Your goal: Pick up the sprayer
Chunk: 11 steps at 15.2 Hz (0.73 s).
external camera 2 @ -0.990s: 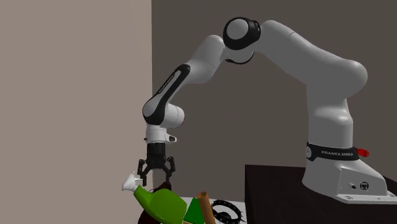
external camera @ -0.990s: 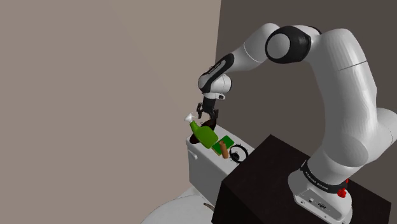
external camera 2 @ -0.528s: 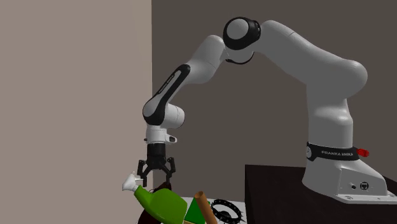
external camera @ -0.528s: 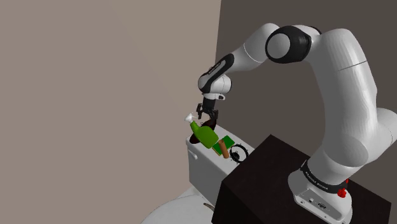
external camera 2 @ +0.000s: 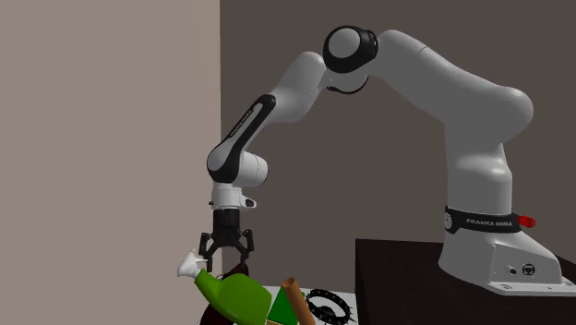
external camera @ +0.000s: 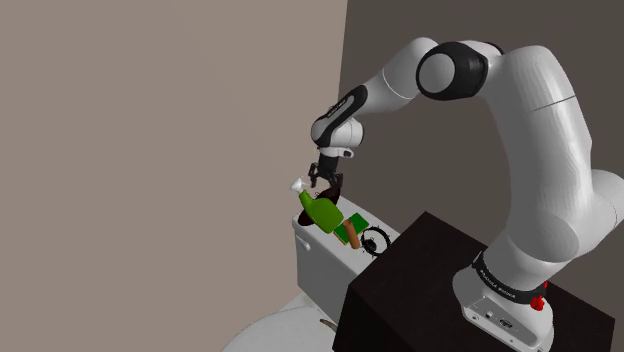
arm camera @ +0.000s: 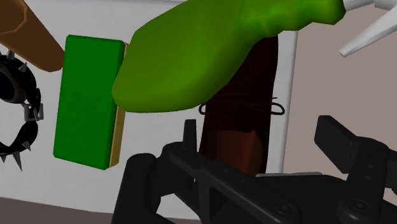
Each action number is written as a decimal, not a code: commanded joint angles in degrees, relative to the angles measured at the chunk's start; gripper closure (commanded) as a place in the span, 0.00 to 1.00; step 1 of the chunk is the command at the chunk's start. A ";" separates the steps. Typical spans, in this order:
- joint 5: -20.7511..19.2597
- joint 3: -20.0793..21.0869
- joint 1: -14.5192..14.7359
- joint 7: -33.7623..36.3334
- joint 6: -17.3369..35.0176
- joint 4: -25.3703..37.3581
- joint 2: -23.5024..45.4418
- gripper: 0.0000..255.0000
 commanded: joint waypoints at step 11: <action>-1.09 2.39 -2.77 2.93 -28.75 7.18 -0.25 1.00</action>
